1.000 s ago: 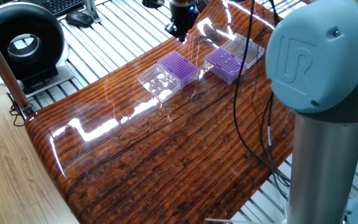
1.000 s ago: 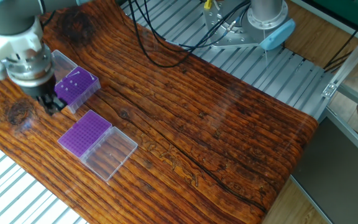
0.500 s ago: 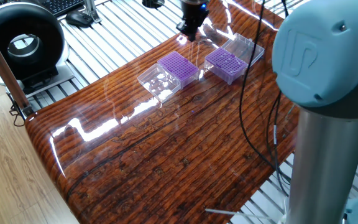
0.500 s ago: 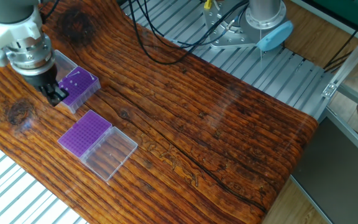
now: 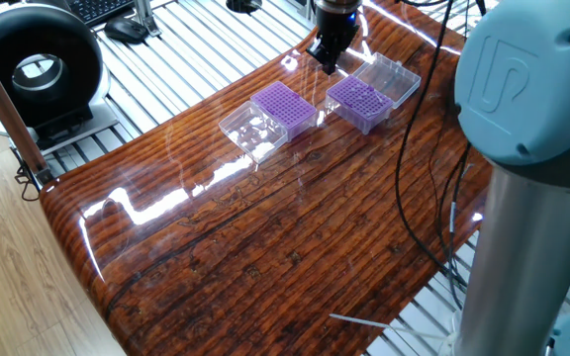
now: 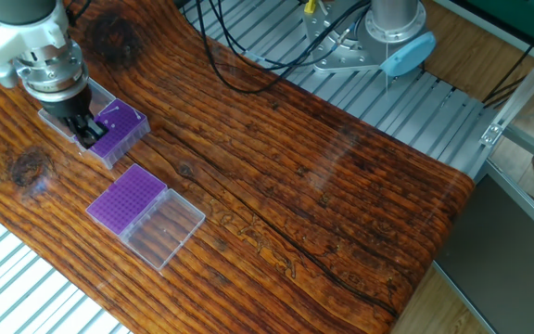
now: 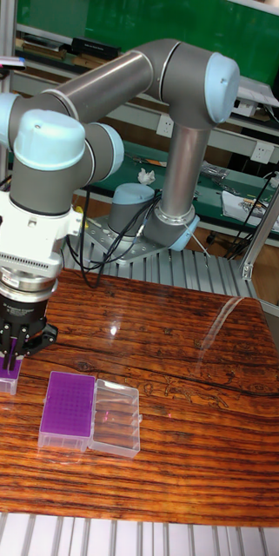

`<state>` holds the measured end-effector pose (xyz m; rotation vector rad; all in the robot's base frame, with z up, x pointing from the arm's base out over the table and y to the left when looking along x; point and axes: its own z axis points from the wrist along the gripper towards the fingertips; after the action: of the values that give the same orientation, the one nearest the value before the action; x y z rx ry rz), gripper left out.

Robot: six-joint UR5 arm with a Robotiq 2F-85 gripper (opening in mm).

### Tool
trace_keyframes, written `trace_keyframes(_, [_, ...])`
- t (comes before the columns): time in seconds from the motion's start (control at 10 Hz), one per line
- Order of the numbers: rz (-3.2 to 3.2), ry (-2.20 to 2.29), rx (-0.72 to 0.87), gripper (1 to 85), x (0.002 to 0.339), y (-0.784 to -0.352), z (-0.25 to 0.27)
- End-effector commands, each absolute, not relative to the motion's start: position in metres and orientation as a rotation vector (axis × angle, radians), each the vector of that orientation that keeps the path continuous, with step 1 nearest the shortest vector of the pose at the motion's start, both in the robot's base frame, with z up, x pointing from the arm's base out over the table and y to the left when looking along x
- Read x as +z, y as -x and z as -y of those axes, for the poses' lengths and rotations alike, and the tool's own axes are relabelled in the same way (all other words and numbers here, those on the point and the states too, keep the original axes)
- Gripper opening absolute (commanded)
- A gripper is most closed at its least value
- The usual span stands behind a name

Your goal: Transfer all small pipette tips from one holder to another

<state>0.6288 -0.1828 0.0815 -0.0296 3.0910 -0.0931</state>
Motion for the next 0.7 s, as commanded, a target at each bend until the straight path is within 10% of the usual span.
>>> trace_keyframes(0.0, [-3.092,0.018,-0.084,1.0,0.0813,-0.6257,0.185])
trace_keyframes(0.6, [-3.082,0.051,-0.061,1.0,0.0813,-0.6285,0.1809])
